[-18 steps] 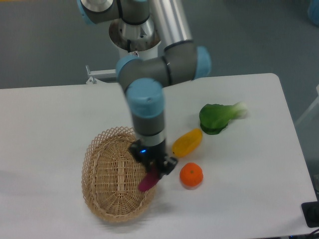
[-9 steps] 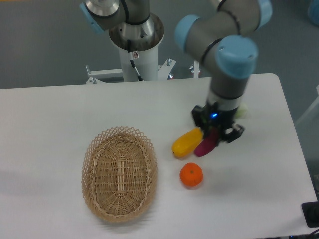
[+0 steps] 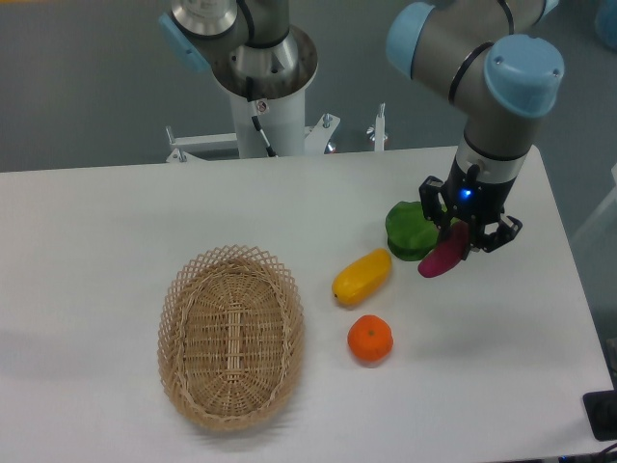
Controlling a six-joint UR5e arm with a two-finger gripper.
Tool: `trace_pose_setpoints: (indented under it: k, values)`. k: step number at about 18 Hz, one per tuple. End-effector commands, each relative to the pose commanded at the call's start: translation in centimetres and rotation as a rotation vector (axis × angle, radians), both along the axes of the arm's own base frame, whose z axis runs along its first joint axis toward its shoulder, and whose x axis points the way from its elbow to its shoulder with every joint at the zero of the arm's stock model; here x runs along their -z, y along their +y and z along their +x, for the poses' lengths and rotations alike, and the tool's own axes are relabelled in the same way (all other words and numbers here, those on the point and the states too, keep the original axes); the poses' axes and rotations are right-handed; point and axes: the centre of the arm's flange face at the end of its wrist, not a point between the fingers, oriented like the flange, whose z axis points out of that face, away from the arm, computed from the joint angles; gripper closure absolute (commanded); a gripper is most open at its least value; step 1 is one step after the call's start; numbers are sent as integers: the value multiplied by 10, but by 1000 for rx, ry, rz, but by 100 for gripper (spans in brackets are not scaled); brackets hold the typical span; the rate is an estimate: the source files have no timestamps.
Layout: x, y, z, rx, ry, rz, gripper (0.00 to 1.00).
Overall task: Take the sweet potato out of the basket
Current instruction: 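Carry the held sweet potato away from the basket toward the bok choy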
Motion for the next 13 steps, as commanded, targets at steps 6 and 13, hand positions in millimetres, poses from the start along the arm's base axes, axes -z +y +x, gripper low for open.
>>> trace_pose_setpoints:
  k: [6,13]
  values:
    - [0,0,0,1,5,-3,64]
    - [0,1,0,0,7,-1,64]
